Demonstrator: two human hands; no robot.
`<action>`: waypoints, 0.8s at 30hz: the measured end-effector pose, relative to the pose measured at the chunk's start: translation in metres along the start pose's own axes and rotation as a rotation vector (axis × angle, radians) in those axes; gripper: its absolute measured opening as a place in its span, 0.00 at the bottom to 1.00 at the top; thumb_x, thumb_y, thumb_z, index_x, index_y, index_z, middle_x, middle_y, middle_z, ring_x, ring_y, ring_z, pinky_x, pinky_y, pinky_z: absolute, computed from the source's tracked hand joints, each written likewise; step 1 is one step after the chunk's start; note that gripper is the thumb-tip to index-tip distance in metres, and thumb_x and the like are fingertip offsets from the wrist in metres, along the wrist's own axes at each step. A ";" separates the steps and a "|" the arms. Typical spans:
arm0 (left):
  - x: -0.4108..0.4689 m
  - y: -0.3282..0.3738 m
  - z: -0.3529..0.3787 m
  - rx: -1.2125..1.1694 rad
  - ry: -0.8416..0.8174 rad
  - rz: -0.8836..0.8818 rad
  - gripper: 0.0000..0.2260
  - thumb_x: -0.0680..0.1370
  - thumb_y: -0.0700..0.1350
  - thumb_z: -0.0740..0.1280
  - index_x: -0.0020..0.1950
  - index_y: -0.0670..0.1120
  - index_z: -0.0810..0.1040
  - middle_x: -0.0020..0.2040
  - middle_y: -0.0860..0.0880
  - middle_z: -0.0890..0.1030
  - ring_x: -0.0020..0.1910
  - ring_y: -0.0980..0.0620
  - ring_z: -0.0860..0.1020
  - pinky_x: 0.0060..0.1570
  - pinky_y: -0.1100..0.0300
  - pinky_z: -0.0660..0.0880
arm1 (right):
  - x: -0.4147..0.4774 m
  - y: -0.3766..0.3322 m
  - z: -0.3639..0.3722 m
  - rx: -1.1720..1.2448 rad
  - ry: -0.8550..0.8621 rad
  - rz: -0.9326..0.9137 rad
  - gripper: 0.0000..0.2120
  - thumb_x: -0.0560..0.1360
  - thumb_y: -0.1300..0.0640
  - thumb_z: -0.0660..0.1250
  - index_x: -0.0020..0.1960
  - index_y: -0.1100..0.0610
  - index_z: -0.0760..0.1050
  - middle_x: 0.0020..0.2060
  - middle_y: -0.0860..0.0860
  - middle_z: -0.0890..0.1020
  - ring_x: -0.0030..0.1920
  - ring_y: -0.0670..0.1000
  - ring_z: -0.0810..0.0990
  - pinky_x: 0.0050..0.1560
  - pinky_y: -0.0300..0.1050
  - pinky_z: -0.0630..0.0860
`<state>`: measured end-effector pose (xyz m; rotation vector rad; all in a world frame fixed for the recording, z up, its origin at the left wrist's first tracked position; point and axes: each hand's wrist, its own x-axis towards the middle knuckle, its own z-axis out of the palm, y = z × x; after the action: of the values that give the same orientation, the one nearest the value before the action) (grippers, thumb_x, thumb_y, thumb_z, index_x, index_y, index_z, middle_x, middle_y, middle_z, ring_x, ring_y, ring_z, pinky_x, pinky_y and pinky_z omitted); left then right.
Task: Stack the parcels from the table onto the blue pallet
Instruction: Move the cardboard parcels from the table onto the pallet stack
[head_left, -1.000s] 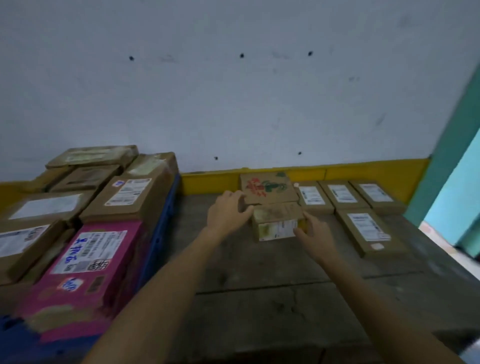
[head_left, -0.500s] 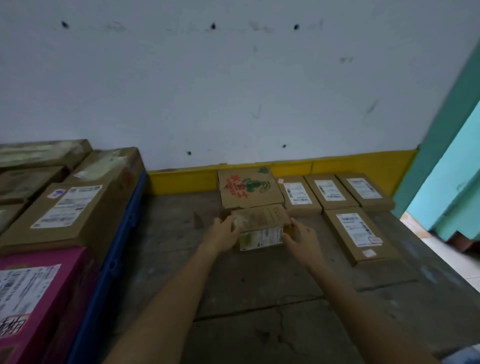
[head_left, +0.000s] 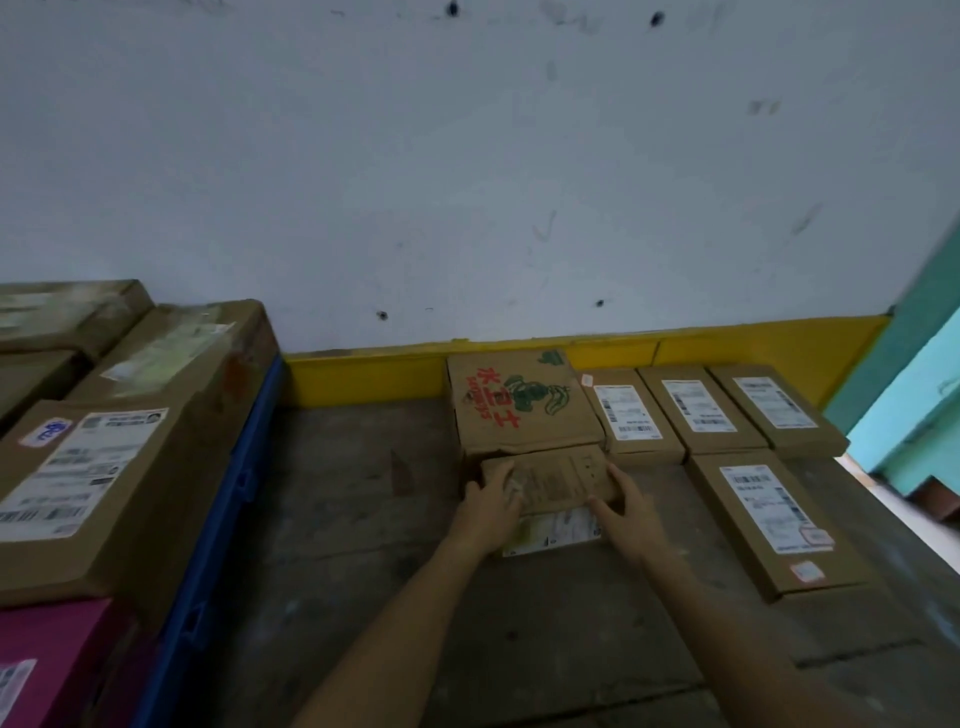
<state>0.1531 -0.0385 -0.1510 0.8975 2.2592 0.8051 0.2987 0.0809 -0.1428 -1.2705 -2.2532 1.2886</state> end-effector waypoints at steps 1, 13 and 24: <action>-0.002 0.001 0.002 -0.005 0.010 0.001 0.22 0.81 0.52 0.53 0.75 0.57 0.54 0.70 0.37 0.62 0.63 0.38 0.70 0.62 0.49 0.68 | -0.001 0.000 0.001 -0.001 0.013 -0.008 0.31 0.76 0.54 0.65 0.75 0.52 0.56 0.66 0.59 0.69 0.63 0.56 0.73 0.64 0.57 0.71; -0.064 0.022 -0.012 -0.017 0.119 0.062 0.21 0.81 0.53 0.55 0.74 0.58 0.57 0.67 0.39 0.66 0.61 0.39 0.71 0.63 0.48 0.69 | -0.052 -0.012 -0.019 -0.017 0.113 -0.136 0.31 0.75 0.52 0.66 0.74 0.52 0.56 0.62 0.60 0.70 0.53 0.55 0.77 0.55 0.54 0.78; -0.161 0.025 -0.115 0.038 0.365 0.086 0.22 0.80 0.55 0.55 0.74 0.59 0.55 0.69 0.38 0.65 0.65 0.37 0.68 0.62 0.45 0.69 | -0.111 -0.115 0.001 -0.024 0.149 -0.443 0.28 0.77 0.50 0.63 0.74 0.55 0.59 0.69 0.60 0.66 0.66 0.60 0.68 0.62 0.60 0.70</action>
<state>0.1821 -0.1794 -0.0133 0.9322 2.5691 1.0387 0.2986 -0.0325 -0.0309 -0.7780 -2.2730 0.9734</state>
